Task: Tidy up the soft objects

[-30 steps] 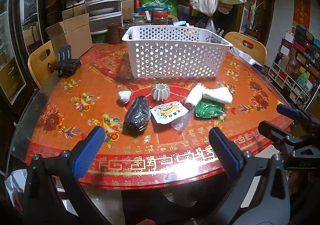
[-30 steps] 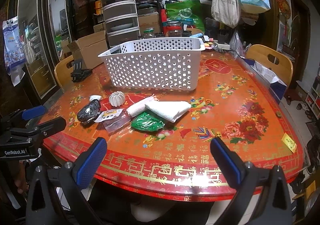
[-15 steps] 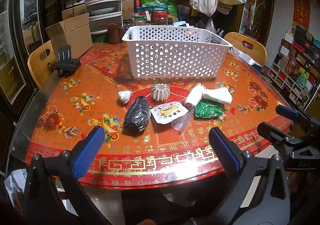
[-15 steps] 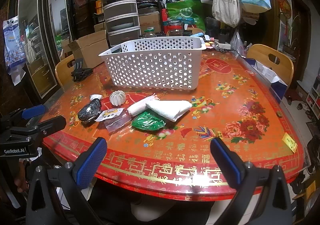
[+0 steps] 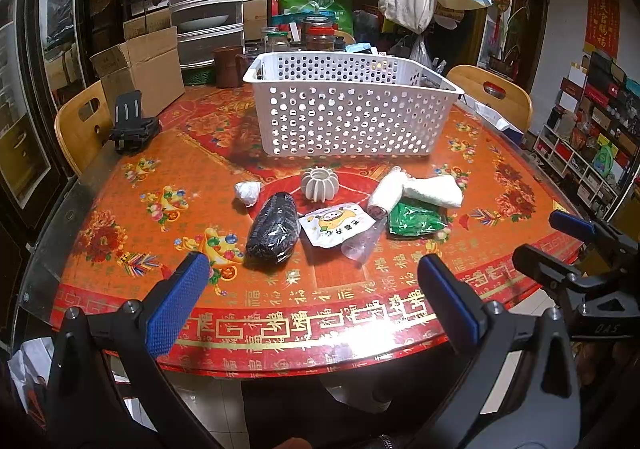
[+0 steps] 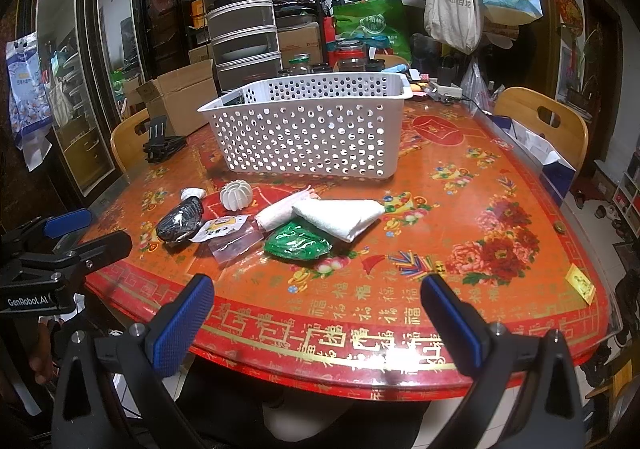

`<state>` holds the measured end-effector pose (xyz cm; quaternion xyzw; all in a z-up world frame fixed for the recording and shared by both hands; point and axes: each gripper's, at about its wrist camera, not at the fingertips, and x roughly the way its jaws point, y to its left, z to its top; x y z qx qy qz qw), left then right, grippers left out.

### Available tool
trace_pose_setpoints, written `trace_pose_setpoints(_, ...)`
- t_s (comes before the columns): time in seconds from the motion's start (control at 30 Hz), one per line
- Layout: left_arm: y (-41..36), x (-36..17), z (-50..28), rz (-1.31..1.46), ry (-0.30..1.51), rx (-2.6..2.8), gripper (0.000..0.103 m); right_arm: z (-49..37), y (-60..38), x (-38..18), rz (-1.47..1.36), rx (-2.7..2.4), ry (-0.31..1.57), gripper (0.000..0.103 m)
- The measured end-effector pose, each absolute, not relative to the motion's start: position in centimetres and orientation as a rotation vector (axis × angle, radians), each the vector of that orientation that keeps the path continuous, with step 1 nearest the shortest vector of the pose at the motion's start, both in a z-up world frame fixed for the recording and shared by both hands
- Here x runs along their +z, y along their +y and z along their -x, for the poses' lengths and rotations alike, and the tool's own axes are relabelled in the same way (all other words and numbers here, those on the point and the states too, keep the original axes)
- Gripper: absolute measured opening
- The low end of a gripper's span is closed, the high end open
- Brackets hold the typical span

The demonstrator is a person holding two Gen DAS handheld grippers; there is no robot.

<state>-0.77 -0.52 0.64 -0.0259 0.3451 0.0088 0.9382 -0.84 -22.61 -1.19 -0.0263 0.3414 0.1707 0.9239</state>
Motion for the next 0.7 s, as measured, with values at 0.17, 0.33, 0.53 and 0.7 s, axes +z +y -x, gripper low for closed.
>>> trace_pose_setpoints(0.17,-0.5,0.64,0.8,0.053,0.704,0.017,0.103,0.88,-22.58,-1.15,0.055,0.349,0.702,0.103)
trace_pose_setpoints(0.33,-0.48,0.59,0.78,0.054,0.706,0.018,0.103,0.87,-22.59,-1.16,0.055,0.349,0.703,0.103)
trace_pose_setpoints(0.53,-0.47,0.46,0.7,0.059,0.71,0.016,0.103,0.91,-22.49,-1.26,0.055,0.35,0.704,0.103)
trace_pose_setpoints(0.7,0.2,-0.04,0.4,0.064,0.691,0.048,0.103,0.81,-22.38,-1.52,0.051,0.356,0.708,0.103)
